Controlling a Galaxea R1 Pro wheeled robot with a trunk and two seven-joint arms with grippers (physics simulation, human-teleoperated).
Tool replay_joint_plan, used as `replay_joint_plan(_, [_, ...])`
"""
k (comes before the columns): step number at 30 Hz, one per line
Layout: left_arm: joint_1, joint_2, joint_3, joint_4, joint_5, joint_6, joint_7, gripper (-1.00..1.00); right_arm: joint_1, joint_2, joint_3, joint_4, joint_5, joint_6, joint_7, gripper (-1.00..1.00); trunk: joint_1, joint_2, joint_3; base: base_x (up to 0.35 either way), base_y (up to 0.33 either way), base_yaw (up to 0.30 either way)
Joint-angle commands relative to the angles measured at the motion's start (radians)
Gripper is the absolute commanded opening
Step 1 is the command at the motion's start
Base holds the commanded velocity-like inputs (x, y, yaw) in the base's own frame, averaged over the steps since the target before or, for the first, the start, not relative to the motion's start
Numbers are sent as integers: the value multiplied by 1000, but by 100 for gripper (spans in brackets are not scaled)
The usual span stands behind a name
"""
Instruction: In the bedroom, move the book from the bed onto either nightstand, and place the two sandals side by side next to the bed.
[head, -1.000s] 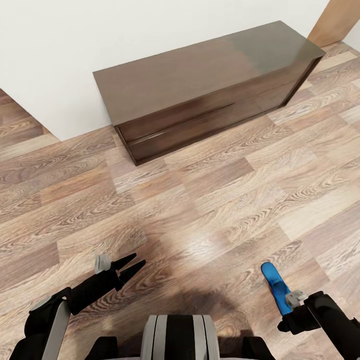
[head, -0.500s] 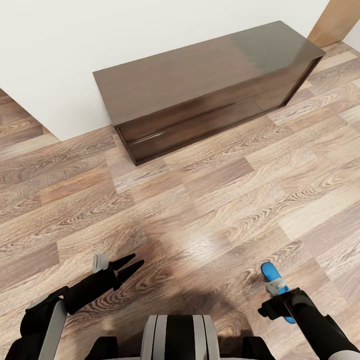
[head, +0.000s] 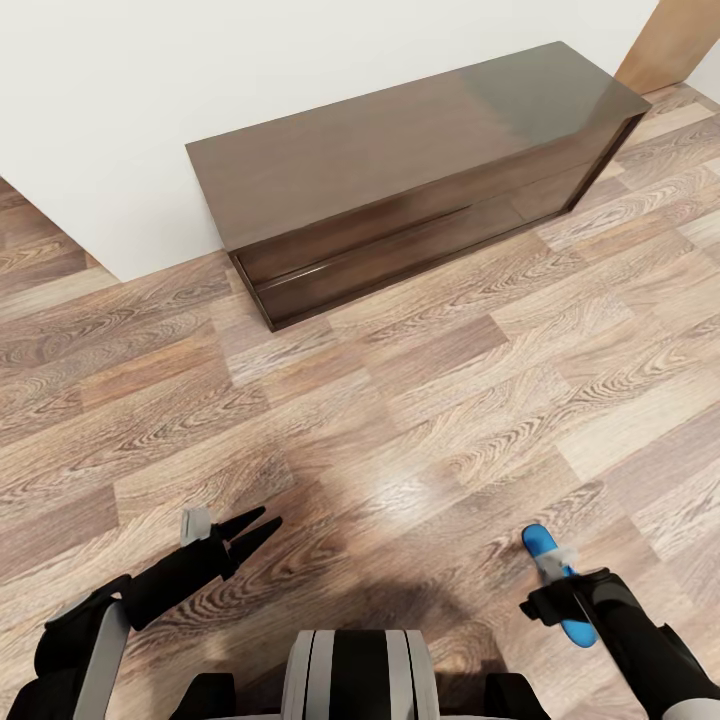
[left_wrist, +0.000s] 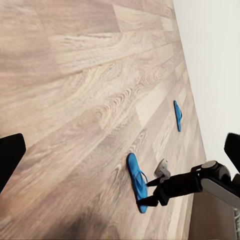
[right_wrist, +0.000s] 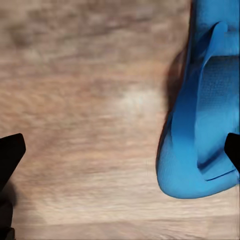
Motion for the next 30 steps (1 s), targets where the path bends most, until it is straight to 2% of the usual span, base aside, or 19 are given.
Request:
replay_joint_plan(1, [0, -2, 2, 3, 3, 7, -3, 100, 0, -1, -13, -2, 10, 3, 7, 100, 0, 0, -1, 0, 0, 0])
replay_joint_plan(5, [0, -3, 4, 11, 3, 6, -3, 100, 0, -1, -42, -4, 9, 3, 7, 100, 0, 0, -1, 0, 0, 0])
replay_joint_plan(17, [1, -7, 3, 15, 3, 5, 0, 100, 0, -1, -49, -17, 11, 2, 0, 100, 0, 0, -1, 0, 0, 0])
replay_joint_plan(23, [2, -8, 3, 24, 1, 4, 2, 100, 0, -1, -54, -27, 11, 2, -85, 100, 0, 0, -1, 0, 0, 0])
replay_joint_plan(30, [3, -8, 2, 27, 1, 4, 3, 100, 0, -1, -55, -28, 11, 2, -115, 100, 0, 0, -1, 0, 0, 0])
